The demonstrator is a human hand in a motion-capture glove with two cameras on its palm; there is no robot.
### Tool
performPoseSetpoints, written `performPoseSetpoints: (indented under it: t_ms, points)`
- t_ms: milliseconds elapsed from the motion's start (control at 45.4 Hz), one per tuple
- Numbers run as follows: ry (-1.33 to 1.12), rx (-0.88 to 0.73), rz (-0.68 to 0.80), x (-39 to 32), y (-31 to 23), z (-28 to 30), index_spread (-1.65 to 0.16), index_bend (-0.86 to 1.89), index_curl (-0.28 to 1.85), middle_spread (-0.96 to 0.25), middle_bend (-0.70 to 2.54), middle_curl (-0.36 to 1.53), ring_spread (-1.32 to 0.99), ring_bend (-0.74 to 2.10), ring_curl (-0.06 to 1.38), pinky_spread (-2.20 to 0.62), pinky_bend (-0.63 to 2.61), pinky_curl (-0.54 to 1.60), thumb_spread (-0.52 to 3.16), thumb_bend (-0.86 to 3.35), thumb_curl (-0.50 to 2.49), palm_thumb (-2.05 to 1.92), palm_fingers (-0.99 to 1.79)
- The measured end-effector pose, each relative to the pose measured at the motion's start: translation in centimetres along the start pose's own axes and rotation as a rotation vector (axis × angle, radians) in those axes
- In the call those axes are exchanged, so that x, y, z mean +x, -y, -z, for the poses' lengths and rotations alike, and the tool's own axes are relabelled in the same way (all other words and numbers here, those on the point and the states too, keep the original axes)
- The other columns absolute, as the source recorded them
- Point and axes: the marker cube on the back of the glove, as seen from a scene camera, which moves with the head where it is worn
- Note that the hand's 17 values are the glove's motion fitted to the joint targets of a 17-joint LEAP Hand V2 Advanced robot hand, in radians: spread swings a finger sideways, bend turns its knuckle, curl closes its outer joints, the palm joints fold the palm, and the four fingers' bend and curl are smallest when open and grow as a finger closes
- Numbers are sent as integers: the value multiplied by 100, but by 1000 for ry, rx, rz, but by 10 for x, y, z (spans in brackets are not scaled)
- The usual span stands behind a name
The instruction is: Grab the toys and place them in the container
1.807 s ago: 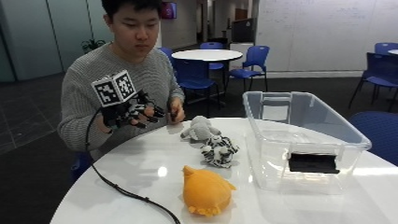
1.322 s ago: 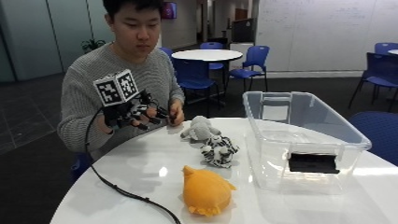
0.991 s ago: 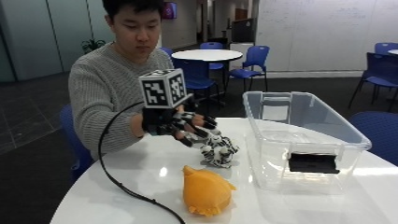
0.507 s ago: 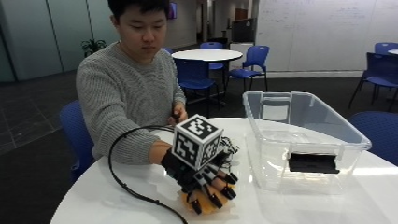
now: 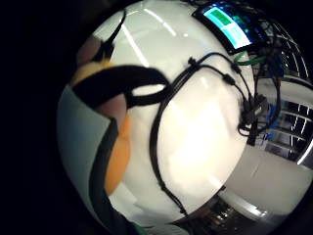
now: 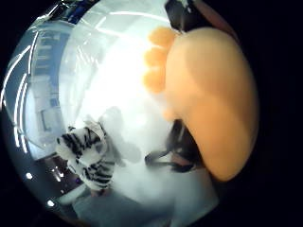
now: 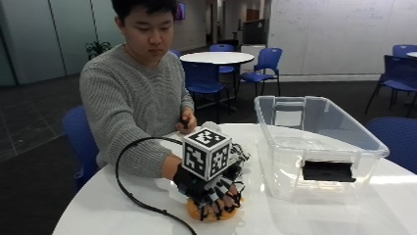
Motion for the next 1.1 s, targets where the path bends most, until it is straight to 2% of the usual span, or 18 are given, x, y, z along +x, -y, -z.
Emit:
performPoseSetpoints:
  t_ms: [44, 154, 353, 419, 595, 749, 925, 1036, 1102]
  points:
    - [8, 66, 8, -2, 0, 3, -41, 8, 22, -21, 35, 33, -31, 83, 30, -25, 110, 36, 144, 12, 42, 35, 65]
    - [46, 172, 26, -3, 2, 10, -41, 35, 30, -24, 56, 42, -41, 95, 36, -33, 99, 35, 123, 20, 55, 58, 104]
    - [85, 207, 54, -3, -4, 29, -36, 53, 44, -27, 73, 55, -50, 107, 47, -39, 97, 40, 98, 21, 69, 64, 104]
    - [137, 246, 82, -7, -10, 64, -35, 57, 48, -27, 77, 59, -52, 109, 50, -40, 98, 42, 90, 21, 73, 65, 101]
    - [196, 397, 193, -34, -24, 200, -32, 63, 56, -28, 84, 67, -54, 113, 55, -42, 102, 45, 71, 19, 83, 63, 93]
    - [195, 460, 241, -63, -14, 274, -31, 65, 62, -27, 88, 73, -55, 115, 59, -42, 106, 48, 58, 17, 89, 61, 89]
    - [315, 374, 282, -135, 13, 283, -29, 67, 68, -26, 89, 78, -55, 117, 63, -42, 109, 49, 47, 16, 96, 59, 85]
    - [329, 291, 344, -220, 30, 260, -29, 67, 72, -26, 90, 81, -54, 116, 64, -41, 111, 50, 41, 15, 99, 58, 82]
    - [276, 263, 432, -275, 32, 242, -29, 65, 74, -26, 89, 82, -54, 116, 65, -41, 113, 51, 39, 15, 101, 58, 79]
